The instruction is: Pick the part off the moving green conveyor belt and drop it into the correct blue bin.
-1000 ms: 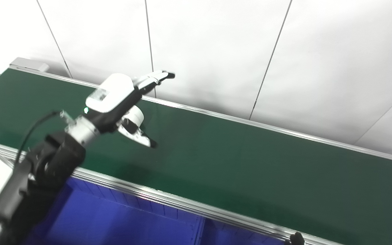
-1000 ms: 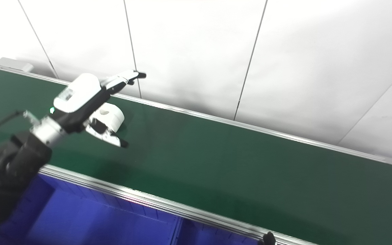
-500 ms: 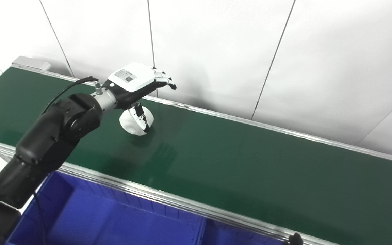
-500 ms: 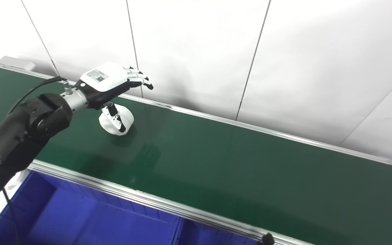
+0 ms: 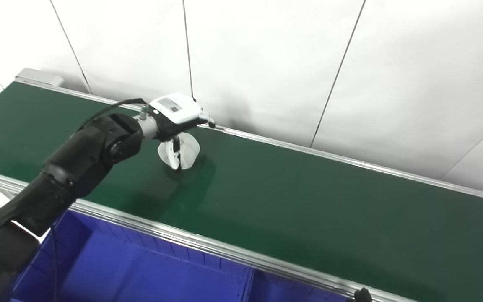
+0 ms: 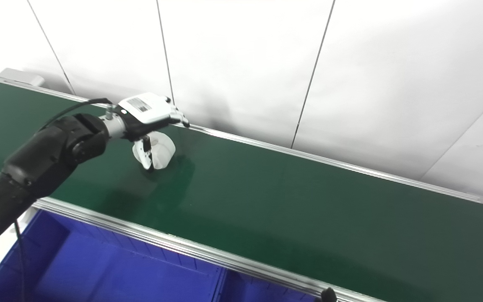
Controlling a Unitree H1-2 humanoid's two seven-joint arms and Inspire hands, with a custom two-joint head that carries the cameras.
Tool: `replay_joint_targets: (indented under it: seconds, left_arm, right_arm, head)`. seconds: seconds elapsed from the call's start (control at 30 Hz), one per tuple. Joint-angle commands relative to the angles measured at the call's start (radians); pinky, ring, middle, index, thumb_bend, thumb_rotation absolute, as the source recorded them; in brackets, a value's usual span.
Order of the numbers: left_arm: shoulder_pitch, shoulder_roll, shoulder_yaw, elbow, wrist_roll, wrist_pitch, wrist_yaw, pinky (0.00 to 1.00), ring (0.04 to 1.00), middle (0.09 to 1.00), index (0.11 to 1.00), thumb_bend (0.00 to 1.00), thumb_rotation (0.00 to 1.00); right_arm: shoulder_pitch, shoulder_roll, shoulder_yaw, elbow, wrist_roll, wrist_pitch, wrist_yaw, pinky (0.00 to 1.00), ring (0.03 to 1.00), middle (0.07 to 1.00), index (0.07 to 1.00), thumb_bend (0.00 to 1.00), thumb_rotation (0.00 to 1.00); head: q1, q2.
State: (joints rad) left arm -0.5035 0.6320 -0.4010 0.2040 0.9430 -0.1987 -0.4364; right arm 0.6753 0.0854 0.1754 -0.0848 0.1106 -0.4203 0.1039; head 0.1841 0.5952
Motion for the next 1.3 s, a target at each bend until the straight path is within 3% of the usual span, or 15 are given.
replay_joint_targets:
  seconds: [0.0, 0.1, 0.23, 0.27, 0.3, 0.33, 0.37, 0.43, 0.67, 0.73, 0.9, 1.03, 1.1, 1.27]
  left_arm:
    - [-0.048, 0.011, 0.005, 0.001, 0.005, -0.003, 0.019, 0.97, 0.902, 0.874, 0.822, 1.00, 0.21]
    - [-0.028, -0.005, -0.003, 0.017, 0.008, -0.010, 0.060, 0.87, 0.861, 0.856, 0.800, 1.00, 0.18]
    - [-0.001, -0.032, -0.026, 0.056, 0.061, -0.028, 0.187, 0.56, 0.629, 0.693, 0.678, 0.96, 0.02]
    - [0.003, -0.036, -0.035, 0.068, 0.079, -0.034, 0.221, 0.50, 0.566, 0.643, 0.641, 0.90, 0.01]
    - [0.005, -0.038, -0.043, 0.078, 0.092, -0.040, 0.249, 0.46, 0.516, 0.562, 0.610, 0.72, 0.00]
    - [0.007, -0.040, -0.051, 0.088, 0.104, -0.046, 0.279, 0.46, 0.516, 0.562, 0.610, 0.72, 0.00]
    - [0.008, -0.040, -0.056, 0.094, 0.110, -0.048, 0.297, 0.41, 0.444, 0.503, 0.568, 0.59, 0.00]
    - [0.006, -0.045, -0.063, 0.116, 0.111, -0.066, 0.347, 0.36, 0.401, 0.460, 0.541, 0.52, 0.00]
    - [0.003, -0.050, -0.072, 0.104, 0.157, -0.040, 0.395, 0.32, 0.368, 0.450, 0.528, 0.50, 0.00]
    - [0.002, -0.050, -0.071, 0.101, 0.171, -0.041, 0.418, 0.28, 0.396, 0.485, 0.496, 0.50, 0.00]
    - [-0.001, -0.050, -0.069, 0.089, 0.186, -0.043, 0.423, 0.35, 0.372, 0.454, 0.530, 0.50, 0.00]
    - [0.003, -0.047, -0.061, 0.056, 0.156, -0.060, 0.398, 0.38, 0.390, 0.475, 0.522, 0.50, 0.00]
    - [0.005, -0.042, -0.059, 0.027, 0.147, -0.070, 0.390, 0.34, 0.371, 0.459, 0.524, 0.50, 0.00]
    - [0.034, -0.030, -0.013, -0.152, 0.064, -0.059, 0.293, 0.30, 0.362, 0.441, 0.521, 0.50, 0.00]
  right_arm:
    - [0.013, 0.014, 0.001, -0.024, 0.006, -0.048, 0.008, 1.00, 1.000, 1.000, 1.000, 0.60, 1.00]
    - [0.014, 0.013, 0.001, -0.028, 0.006, -0.048, 0.009, 1.00, 1.000, 1.000, 1.000, 0.59, 1.00]
    - [0.015, 0.012, 0.001, -0.029, 0.004, -0.048, 0.007, 1.00, 1.000, 1.000, 1.000, 0.59, 1.00]
    - [0.016, 0.013, 0.001, -0.030, 0.003, -0.047, 0.002, 1.00, 0.995, 1.000, 1.000, 0.60, 1.00]
    - [0.017, 0.014, 0.001, -0.032, 0.002, -0.046, -0.001, 1.00, 0.991, 1.000, 1.000, 0.60, 1.00]
    - [0.018, 0.015, 0.001, -0.032, 0.002, -0.046, -0.004, 1.00, 0.991, 1.000, 1.000, 0.60, 1.00]
    - [0.018, 0.015, 0.002, -0.032, 0.002, -0.047, -0.005, 1.00, 0.990, 1.000, 1.000, 0.60, 1.00]
    - [0.018, 0.015, 0.002, -0.032, 0.000, -0.047, -0.007, 1.00, 0.987, 1.000, 1.000, 0.60, 1.00]
    - [0.016, 0.012, 0.004, -0.035, -0.005, -0.043, -0.009, 1.00, 0.985, 1.000, 1.000, 0.62, 1.00]
    - [0.015, 0.012, 0.004, -0.034, -0.008, -0.045, -0.008, 1.00, 0.986, 1.000, 1.000, 0.62, 1.00]
    - [0.016, 0.014, 0.007, -0.034, -0.008, -0.044, -0.009, 1.00, 0.984, 1.000, 1.000, 0.65, 1.00]
    - [0.015, 0.013, 0.009, -0.031, -0.009, -0.044, -0.007, 1.00, 0.983, 1.000, 1.000, 0.66, 1.00]
    - [0.016, 0.010, 0.010, -0.031, -0.009, -0.043, -0.005, 1.00, 0.983, 1.000, 1.000, 0.66, 1.00]
    - [0.018, 0.000, 0.011, -0.048, 0.001, -0.037, -0.003, 1.00, 0.979, 1.000, 1.000, 0.67, 1.00]
  head:
    - [0.000, 0.000]
    - [-0.004, 0.008]
    - [-0.001, 0.011]
    - [0.001, 0.015]
    - [0.001, 0.015]
    - [0.001, 0.017]
    - [0.001, 0.017]
    - [0.002, 0.018]
    - [0.001, 0.021]
    - [-0.001, 0.023]
    - [-0.002, 0.023]
    - [-0.002, 0.024]
    - [0.005, 0.030]
    - [0.046, 0.052]
